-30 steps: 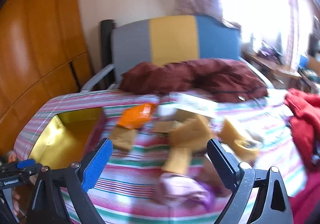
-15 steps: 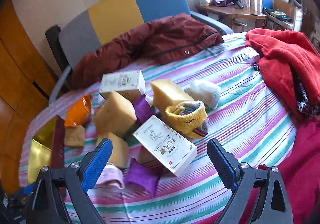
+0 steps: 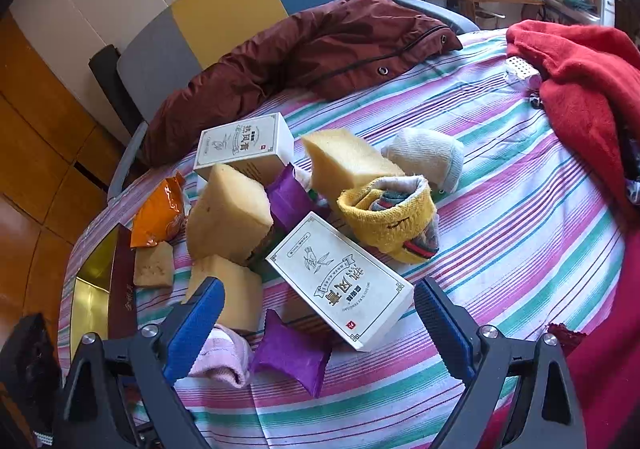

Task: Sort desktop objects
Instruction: 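Grasp the pink sock with the left tool while the right tool grasps a white box, then carry the pink sock and white box over the gold tray with both tools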

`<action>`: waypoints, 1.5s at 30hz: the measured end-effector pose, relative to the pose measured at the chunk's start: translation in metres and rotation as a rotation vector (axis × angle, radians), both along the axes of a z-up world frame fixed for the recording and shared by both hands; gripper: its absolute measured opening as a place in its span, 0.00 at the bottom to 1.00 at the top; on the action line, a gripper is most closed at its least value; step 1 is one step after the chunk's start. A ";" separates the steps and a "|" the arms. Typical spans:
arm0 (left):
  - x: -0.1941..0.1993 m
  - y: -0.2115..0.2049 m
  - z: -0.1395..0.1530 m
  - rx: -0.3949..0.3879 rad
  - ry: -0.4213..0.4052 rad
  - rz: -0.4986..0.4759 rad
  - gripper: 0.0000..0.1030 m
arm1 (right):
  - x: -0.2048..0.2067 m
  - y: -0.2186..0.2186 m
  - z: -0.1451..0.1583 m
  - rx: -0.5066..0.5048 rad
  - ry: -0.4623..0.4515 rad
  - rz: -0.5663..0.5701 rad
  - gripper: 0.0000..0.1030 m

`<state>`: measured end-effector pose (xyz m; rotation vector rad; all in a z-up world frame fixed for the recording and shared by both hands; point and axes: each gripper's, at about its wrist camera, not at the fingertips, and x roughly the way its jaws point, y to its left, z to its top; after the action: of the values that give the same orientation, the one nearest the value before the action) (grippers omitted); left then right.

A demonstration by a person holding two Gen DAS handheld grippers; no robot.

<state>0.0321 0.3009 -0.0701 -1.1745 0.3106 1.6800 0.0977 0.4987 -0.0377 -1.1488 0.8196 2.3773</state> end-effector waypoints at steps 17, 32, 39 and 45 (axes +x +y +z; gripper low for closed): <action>-0.016 0.024 -0.024 0.043 -0.072 -0.034 0.45 | -0.014 -0.001 -0.012 0.078 -0.097 0.016 0.95; -0.007 -0.048 -0.012 0.108 -0.062 0.035 0.45 | -0.050 -0.016 -0.040 0.240 -0.274 0.132 0.73; 0.003 -0.074 0.008 0.146 -0.023 0.076 0.45 | -0.054 -0.040 -0.049 0.264 -0.322 0.226 0.50; -0.001 -0.102 0.036 0.209 0.008 0.157 0.45 | -0.035 -0.053 -0.035 0.255 -0.272 0.221 0.50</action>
<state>0.0315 0.1988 -0.0342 -1.0581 0.0461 1.8051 0.0631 0.4454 -0.0723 -1.4709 0.3038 2.3362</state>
